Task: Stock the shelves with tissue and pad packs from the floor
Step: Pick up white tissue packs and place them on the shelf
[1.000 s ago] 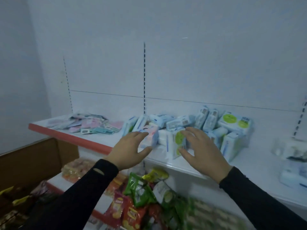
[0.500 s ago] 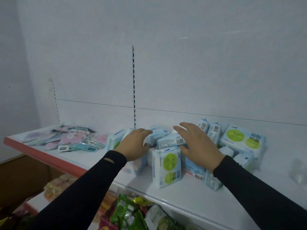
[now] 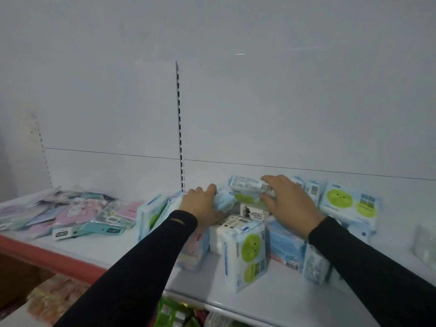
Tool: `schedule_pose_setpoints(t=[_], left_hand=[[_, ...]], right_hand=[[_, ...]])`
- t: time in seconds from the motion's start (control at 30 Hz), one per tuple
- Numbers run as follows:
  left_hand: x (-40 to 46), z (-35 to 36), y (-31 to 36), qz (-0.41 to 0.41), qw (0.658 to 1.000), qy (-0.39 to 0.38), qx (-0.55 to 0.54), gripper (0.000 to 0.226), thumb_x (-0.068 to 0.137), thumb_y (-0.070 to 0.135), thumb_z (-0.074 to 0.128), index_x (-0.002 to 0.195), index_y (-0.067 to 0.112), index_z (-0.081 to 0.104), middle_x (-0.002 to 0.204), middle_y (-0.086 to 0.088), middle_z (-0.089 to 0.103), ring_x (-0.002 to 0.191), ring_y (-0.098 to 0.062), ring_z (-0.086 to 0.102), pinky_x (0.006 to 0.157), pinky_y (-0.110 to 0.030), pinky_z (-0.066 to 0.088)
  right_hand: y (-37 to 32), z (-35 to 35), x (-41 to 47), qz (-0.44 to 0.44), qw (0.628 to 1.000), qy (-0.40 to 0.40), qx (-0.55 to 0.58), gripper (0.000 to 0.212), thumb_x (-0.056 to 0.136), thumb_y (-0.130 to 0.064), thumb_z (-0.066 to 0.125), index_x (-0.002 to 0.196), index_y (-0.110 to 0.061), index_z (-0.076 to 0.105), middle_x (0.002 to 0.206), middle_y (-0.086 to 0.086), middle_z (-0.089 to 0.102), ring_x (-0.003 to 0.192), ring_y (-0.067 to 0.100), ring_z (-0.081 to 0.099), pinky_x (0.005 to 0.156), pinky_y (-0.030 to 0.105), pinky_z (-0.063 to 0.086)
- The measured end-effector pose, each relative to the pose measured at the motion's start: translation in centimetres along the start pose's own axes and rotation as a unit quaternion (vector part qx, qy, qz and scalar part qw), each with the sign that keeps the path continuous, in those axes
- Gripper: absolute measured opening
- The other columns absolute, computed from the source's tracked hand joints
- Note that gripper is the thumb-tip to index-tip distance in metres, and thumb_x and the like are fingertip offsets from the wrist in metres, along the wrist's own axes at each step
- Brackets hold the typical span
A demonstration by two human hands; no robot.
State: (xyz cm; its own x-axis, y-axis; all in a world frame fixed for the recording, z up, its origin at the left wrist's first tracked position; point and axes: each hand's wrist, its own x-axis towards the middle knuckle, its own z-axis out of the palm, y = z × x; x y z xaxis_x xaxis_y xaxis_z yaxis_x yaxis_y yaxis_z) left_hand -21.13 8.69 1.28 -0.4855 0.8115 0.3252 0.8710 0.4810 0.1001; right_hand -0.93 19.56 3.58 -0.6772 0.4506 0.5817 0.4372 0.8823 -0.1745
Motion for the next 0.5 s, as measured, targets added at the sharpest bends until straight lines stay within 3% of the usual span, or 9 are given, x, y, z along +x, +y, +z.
schedule_pose_setpoints(t=[0.13,0.33,0.5], left_hand=[[-0.2,-2.1,-0.4,-0.002,0.997,0.04,-0.06,0.049,0.081,0.049,0.057,0.119,0.021,0.041,0.109,-0.009,0.056,0.096,-0.027,0.051,0.079,-0.037,0.044],[-2.2,-5.4,-1.5,-0.026,0.992,0.082,-0.097,0.044,0.079,0.047,0.058,0.111,0.019,0.045,0.099,-0.006,0.054,0.088,-0.025,0.053,0.076,-0.039,0.049],[-3.8,-5.1,-2.0,-0.042,0.993,0.09,-0.056,0.045,0.078,0.047,0.058,0.113,0.022,0.045,0.102,-0.003,0.053,0.09,-0.024,0.049,0.076,-0.036,0.044]], right_hand=[[0.4,-0.7,0.3,0.017,0.999,0.024,0.024,0.047,0.098,-0.039,0.046,0.141,-0.022,0.04,0.131,0.004,0.05,0.115,0.02,0.05,0.09,0.03,0.04],[-0.4,-1.1,-0.4,-0.027,0.997,0.064,0.039,0.044,0.097,-0.034,0.049,0.139,-0.019,0.044,0.133,0.004,0.05,0.119,0.02,0.049,0.094,0.031,0.04],[-0.2,-1.0,-1.6,-0.079,0.996,-0.025,-0.024,0.041,0.095,-0.036,0.052,0.135,-0.027,0.046,0.126,-0.001,0.052,0.111,0.017,0.051,0.089,0.033,0.044]])
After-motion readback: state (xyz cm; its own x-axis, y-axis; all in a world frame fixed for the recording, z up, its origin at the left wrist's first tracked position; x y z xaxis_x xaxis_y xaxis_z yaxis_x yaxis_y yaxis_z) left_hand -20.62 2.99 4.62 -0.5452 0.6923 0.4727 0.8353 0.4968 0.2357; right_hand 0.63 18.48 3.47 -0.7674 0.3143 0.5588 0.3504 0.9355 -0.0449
